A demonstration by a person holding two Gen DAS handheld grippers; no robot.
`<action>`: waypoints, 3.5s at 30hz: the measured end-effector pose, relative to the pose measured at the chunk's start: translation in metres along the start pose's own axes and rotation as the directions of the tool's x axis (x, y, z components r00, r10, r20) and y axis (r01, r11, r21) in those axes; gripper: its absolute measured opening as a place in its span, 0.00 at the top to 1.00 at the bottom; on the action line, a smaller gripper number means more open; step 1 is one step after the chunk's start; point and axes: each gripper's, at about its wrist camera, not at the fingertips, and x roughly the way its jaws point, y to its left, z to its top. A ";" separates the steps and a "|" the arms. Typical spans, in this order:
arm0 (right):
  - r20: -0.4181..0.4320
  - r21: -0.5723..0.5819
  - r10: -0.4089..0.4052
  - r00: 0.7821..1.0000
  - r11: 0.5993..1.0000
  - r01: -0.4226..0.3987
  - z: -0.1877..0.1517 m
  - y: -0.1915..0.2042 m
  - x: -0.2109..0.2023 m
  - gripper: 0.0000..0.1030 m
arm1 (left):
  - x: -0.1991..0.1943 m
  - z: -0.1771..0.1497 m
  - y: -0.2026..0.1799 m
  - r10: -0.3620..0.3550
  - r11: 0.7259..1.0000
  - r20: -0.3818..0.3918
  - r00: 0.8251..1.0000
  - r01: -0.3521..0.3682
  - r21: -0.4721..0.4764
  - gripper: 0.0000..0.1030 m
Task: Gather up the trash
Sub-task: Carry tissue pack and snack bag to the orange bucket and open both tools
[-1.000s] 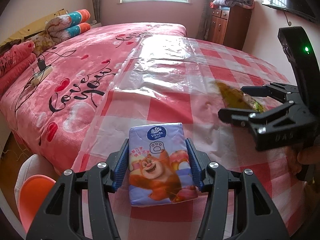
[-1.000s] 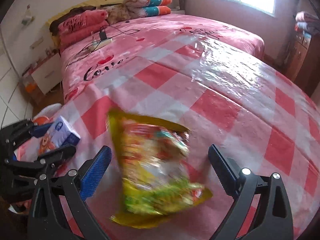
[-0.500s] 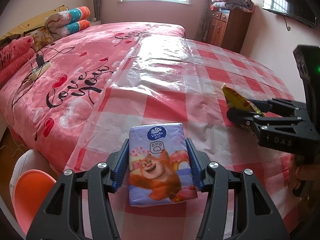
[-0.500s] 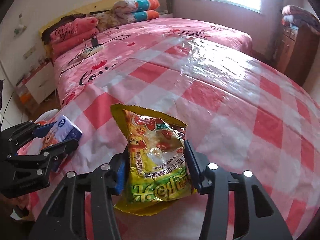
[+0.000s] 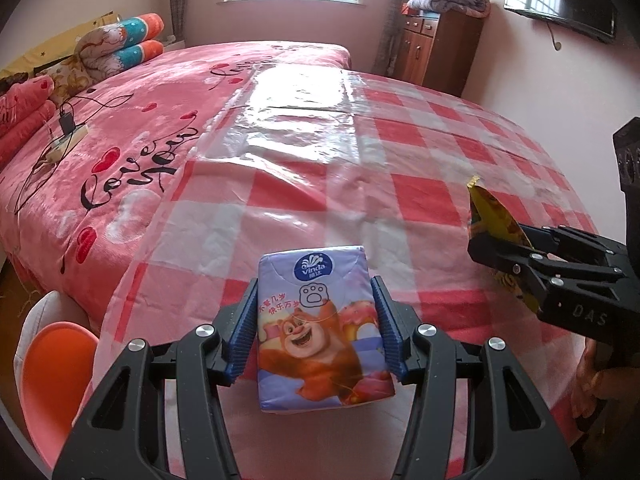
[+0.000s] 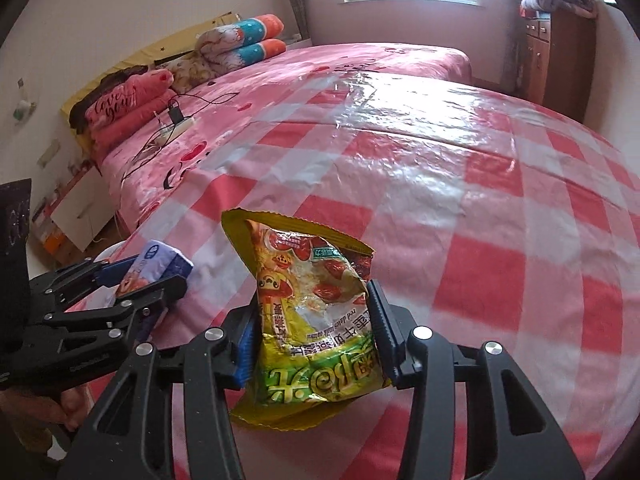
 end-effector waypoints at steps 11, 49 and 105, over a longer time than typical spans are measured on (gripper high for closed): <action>0.034 0.052 0.015 0.999 0.999 -0.017 -0.026 0.012 -0.041 0.53 | -0.027 -0.013 -0.006 -0.003 1.000 0.021 1.000 0.002 0.028 0.47; 0.116 0.039 -0.055 0.992 0.998 0.050 -0.051 0.053 -0.122 0.53 | -0.106 -0.053 0.013 -0.024 0.998 0.095 0.995 0.018 0.063 0.47; -0.276 -0.182 0.441 0.854 0.848 -0.497 0.016 0.283 0.037 0.52 | -0.090 -0.107 0.224 0.341 0.883 -0.109 0.934 -0.358 -0.305 0.47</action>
